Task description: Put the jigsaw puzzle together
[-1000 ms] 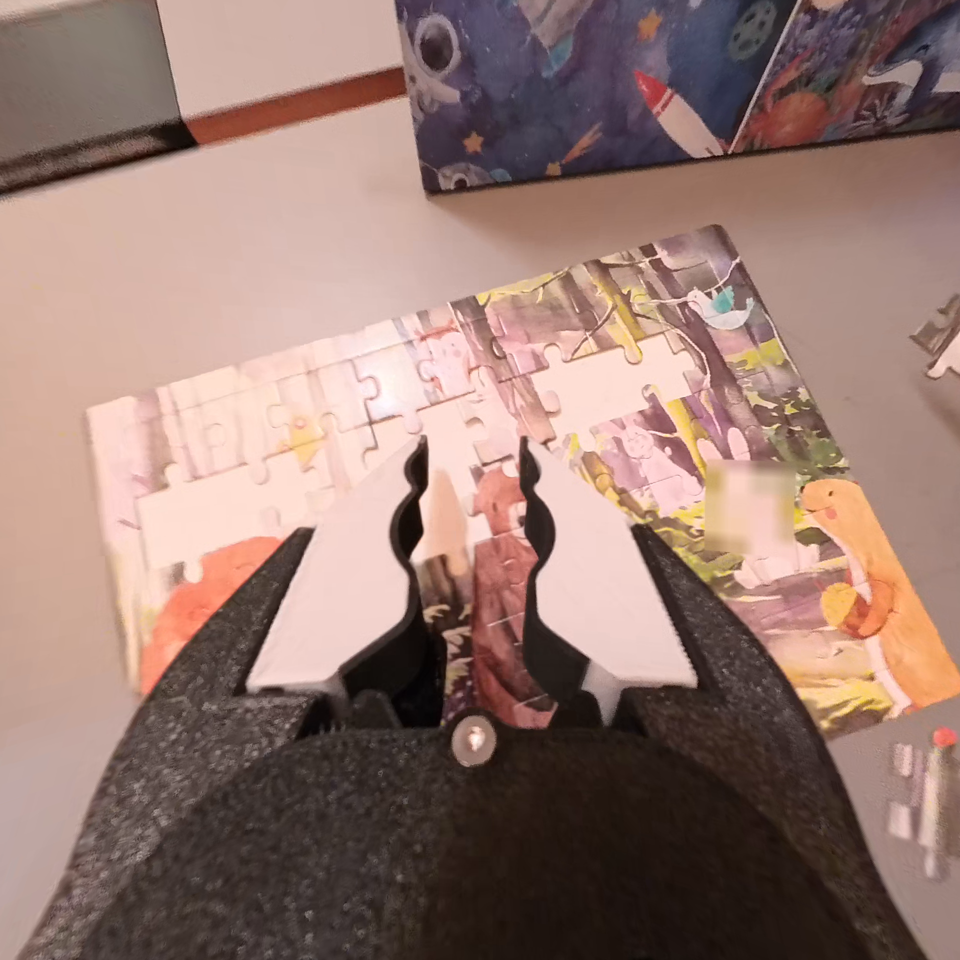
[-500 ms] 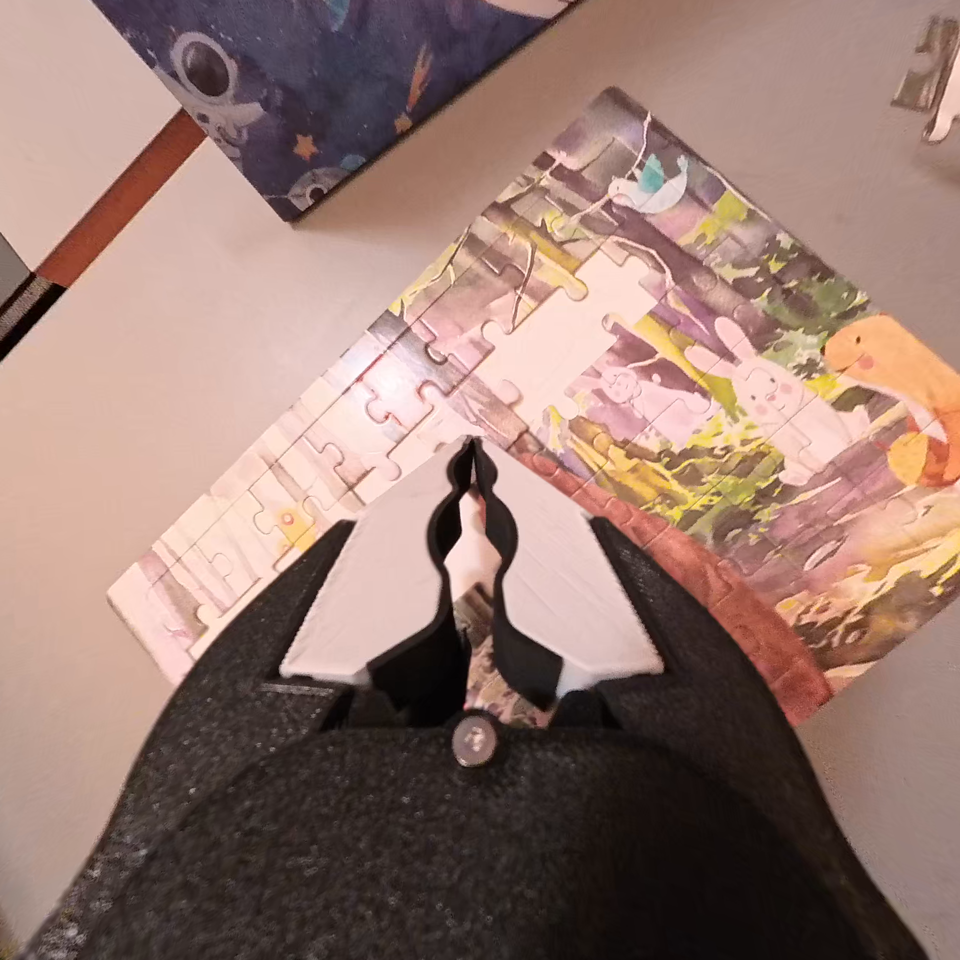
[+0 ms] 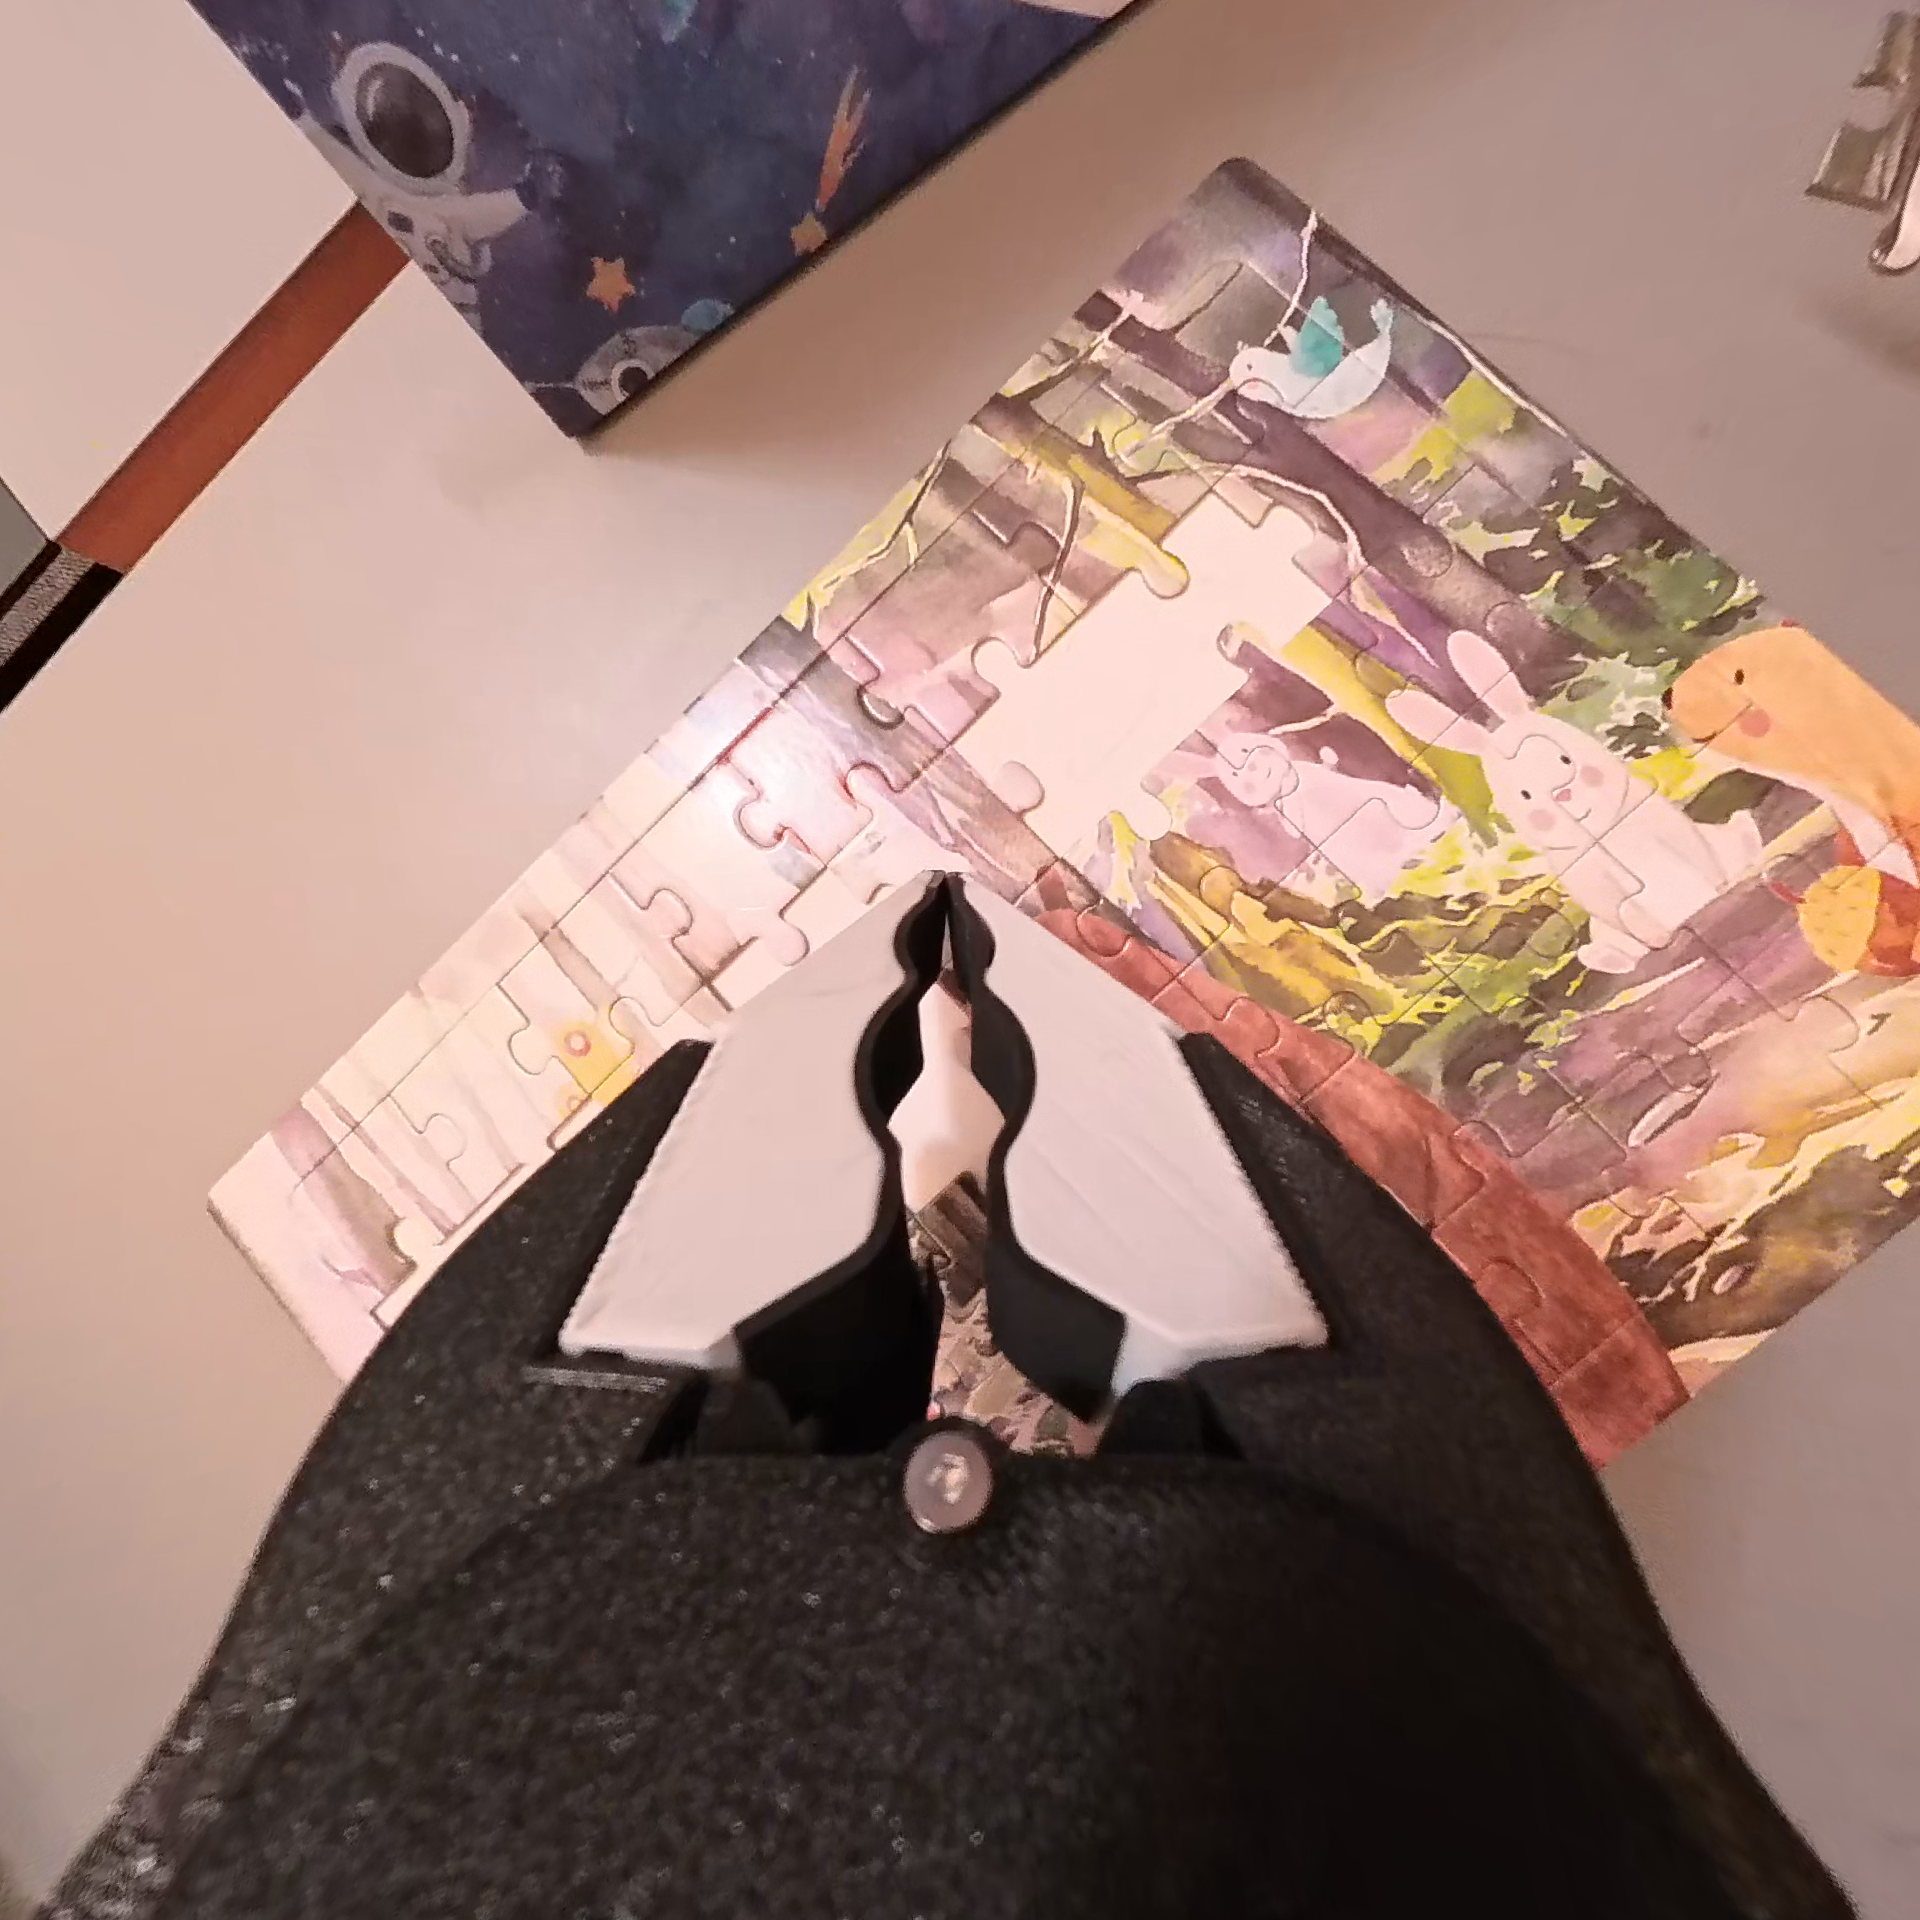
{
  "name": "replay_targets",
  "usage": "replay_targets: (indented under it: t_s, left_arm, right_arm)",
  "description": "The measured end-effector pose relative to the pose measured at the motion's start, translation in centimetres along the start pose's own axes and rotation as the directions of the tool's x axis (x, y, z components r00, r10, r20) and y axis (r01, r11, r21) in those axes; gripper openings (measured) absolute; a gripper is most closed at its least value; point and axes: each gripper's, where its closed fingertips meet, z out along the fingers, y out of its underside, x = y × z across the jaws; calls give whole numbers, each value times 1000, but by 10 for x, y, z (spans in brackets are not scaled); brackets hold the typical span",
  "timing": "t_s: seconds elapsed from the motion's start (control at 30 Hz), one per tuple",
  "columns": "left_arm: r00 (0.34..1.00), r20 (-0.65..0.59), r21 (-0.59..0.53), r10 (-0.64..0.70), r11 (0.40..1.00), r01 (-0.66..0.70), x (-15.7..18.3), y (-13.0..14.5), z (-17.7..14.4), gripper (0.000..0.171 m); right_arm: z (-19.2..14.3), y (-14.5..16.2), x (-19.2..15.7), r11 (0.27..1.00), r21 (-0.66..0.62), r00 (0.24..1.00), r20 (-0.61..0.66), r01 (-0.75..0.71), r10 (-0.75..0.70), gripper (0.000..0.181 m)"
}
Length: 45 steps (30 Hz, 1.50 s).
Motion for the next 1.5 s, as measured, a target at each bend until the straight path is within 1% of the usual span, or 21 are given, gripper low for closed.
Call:
replay_targets:
  t_s: [0.1, 0.2, 0.27, 0.37, 0.5, 0.6, 0.67, 0.73, 0.8, 0.9, 0.93, 0.97, 1.0, 1.03, 1.1, 1.13, 1.2, 1.3, 1.37, 1.43, 1.5]
  left_arm:
    - [1000, 8, -4, 9, 1000, -9, -2, -1, -1, 0]
    - [1000, 13, 40, -8, 999, 7, -5, -11, -8, 0]
    - [1000, 12, 38, -11, 999, 11, -6, -12, -6, 0]
    - [1000, 4, 18, 2, 1000, -2, -3, -6, 5, 0]
    - [1000, 18, 12, 11, 1000, -11, -3, -7, 3, 0]
    - [999, 44, 64, -17, 998, 14, -9, -15, -1, 0]
    - [1000, 29, 34, -7, 999, 6, -6, -7, 4, 0]
    - [999, 31, 38, 12, 999, -13, -5, -7, 4, 0]
    - [999, 43, 54, -18, 998, 15, -8, -10, -7, 0]
    - [995, 52, 152, -87, 985, 78, -8, -15, -47, 3]
    - [994, 31, 185, -110, 977, 102, -4, -13, -60, 6]
    - [991, -6, 214, -134, 968, 132, 4, -9, -71, 10]
    - [987, -57, 240, -153, 957, 162, 16, -4, -80, 16]
    - [981, -115, 257, -158, 949, 183, 29, 3, -88, 19]
    - [973, -171, 313, -152, 928, 200, 49, 14, -102, 20]
    - [973, -184, 353, -142, 914, 200, 56, 18, -110, 20]
    - [971, -213, 377, -107, 908, 183, 70, 31, -120, 21]
    - [982, -176, 415, -62, 900, 131, 75, 52, -133, 22]
    - [984, -168, 460, -63, 878, 134, 73, 63, -137, 22]
    - [978, -179, 491, -107, 852, 183, 68, 74, -139, 21]
    - [970, -202, 533, -134, 816, 224, 63, 70, -151, 21]
  right_arm:
    - [1, 1, -1, 1000, -4, 1000, 2, 4, -4, 46]
    - [0, 1, -1, 1000, -5, 1000, 1, 5, -5, 46]
    - [0, 0, 0, 1000, -3, 1000, 0, 4, -4, 46]
    - [1, 1, -1, 1000, -7, 1000, 2, 5, -5, 46]
    - [1, 2, -1, 1000, -9, 1000, 1, 6, -6, 46]
    - [0, 1, -2, 1000, -10, 1000, 4, 7, -7, 46]
    - [-1, -1, -2, 1000, -5, 1000, 0, 15, -15, 46]
    - [-1, -1, -3, 1000, -9, 1000, 2, 20, -20, 46]
    - [-1, 1, -4, 999, -17, 1000, 0, 30, -30, 46]
    - [1, 5, -5, 996, -43, 997, -3, 78, -78, 46]
    - [1, 7, -5, 993, -54, 994, -7, 107, -108, 45]
    - [0, 12, -6, 988, -87, 992, 4, 127, -127, 37]
    - [-1, 20, -10, 980, -142, 990, 47, 138, -132, 23]
    - [-2, 26, -14, 973, -177, 987, 83, 151, -138, 21]
    - [-7, 33, -22, 962, -204, 977, 150, 181, -152, 31]
    - [-12, 38, -26, 946, -253, 970, 180, 204, -161, 32]
    - [-27, 46, -33, 905, -326, 954, 211, 274, -213, 38]
    - [-70, 65, -40, 865, -397, 946, 224, 307, -234, 37]
    - [-109, 82, -33, 862, -437, 964, 172, 259, -202, 37]
    - [-154, 103, -19, 862, -474, 984, 82, 179, -159, 37]
    - [-204, 126, 1, 845, -521, 987, -25, 120, -156, 36]
